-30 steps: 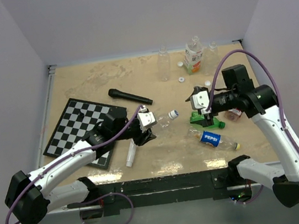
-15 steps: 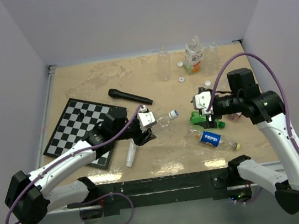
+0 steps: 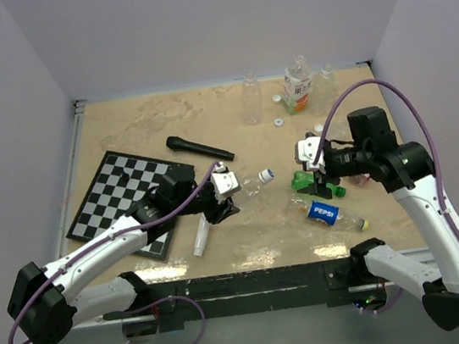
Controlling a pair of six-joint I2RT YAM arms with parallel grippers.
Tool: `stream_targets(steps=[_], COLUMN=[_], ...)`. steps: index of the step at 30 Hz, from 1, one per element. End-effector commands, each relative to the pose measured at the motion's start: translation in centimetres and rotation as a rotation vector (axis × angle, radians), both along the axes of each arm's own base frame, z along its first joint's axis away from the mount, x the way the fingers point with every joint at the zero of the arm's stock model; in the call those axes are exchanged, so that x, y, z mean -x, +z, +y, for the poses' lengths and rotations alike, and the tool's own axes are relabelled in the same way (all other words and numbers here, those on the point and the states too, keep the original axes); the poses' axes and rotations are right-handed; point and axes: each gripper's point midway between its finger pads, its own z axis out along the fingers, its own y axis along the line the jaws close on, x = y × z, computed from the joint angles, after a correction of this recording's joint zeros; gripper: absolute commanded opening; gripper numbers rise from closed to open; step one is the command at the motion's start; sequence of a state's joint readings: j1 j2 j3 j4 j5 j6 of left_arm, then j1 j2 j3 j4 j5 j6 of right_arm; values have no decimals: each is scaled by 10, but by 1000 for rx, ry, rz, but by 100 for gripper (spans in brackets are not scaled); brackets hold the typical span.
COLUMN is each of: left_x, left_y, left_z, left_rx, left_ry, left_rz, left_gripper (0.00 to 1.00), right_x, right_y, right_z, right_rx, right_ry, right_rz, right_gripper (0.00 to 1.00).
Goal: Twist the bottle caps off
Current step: Unscrew the bottle cap from the plastic bottle.
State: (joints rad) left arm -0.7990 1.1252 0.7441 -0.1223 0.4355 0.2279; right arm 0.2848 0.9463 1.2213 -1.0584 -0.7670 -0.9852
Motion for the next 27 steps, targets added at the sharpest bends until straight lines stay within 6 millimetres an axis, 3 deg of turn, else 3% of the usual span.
stream_targets(steps=[1,16,27], left_x=[-4,-8,-12], left_y=[16,17,16], left_z=[-2,0,2], left_rx=[35,31,21], left_ry=[6,25,52], left_rz=[-43,-53,-60], left_gripper=[0,0,0], right_x=[-8,-17,-12], right_y=[7,12,13], right_z=[-3,-5,17], right_rx=[-23,-55,-145], right_ry=[-66,-93,21], right_rz=[-5,54,212], right_gripper=[81,81,80])
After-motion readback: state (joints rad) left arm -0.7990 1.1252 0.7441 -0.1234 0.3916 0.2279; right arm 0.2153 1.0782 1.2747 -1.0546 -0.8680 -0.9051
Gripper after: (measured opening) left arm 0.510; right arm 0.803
